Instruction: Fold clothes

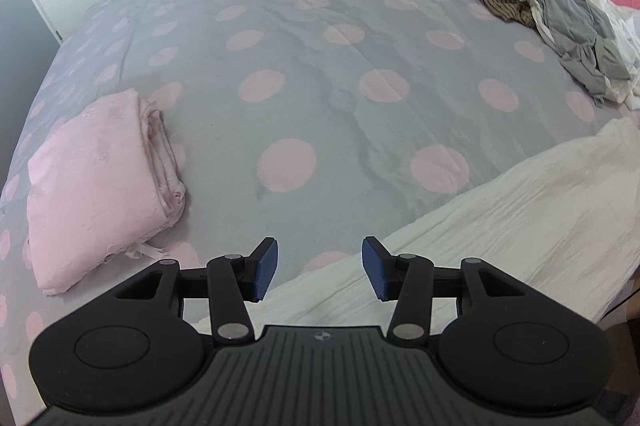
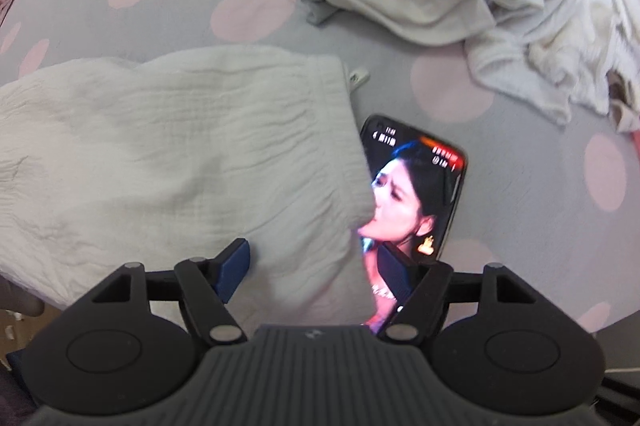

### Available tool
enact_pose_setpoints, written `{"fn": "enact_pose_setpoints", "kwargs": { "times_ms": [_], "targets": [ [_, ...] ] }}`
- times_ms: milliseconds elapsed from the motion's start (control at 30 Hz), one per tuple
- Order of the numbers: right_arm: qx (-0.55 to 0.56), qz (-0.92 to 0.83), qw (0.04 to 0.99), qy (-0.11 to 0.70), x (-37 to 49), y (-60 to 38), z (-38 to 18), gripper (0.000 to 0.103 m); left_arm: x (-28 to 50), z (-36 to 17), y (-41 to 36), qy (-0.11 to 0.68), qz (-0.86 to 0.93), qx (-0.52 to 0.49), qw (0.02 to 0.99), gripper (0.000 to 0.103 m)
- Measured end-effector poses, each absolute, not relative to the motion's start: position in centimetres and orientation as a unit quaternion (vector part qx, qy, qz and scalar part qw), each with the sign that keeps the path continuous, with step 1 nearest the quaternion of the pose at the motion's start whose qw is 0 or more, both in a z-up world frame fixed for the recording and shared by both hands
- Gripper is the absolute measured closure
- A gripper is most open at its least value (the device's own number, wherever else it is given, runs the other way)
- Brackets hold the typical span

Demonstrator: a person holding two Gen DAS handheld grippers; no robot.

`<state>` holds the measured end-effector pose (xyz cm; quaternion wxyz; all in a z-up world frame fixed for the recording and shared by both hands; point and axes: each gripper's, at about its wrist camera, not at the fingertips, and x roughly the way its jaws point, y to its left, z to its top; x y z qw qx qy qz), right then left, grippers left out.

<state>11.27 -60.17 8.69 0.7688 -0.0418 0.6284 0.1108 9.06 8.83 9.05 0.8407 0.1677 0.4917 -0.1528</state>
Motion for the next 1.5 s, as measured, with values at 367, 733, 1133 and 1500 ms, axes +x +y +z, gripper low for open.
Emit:
{"fn": "enact_pose_setpoints", "kwargs": {
  "times_ms": [367,733,1133,1500],
  "targets": [
    [0.049,0.070,0.803,0.590,12.5,-62.9,11.1,0.030,8.5,8.1,7.4,0.498,-0.166,0.193,0.829,0.057],
    [0.115,0.026,0.791,0.600,13.6,-63.3,10.7,0.083,7.7,6.8,6.9,0.511,-0.173,0.221,0.813,0.057],
    [0.055,0.036,0.793,0.606,10.2,-63.4,13.3,0.084,8.0,6.3,6.0,0.510,-0.188,0.235,0.806,0.057],
    [0.022,0.022,0.762,0.646,10.0,-63.0,9.1,0.054,7.9,6.2,4.2,0.501,-0.201,0.258,0.802,0.056]
  ]
}}
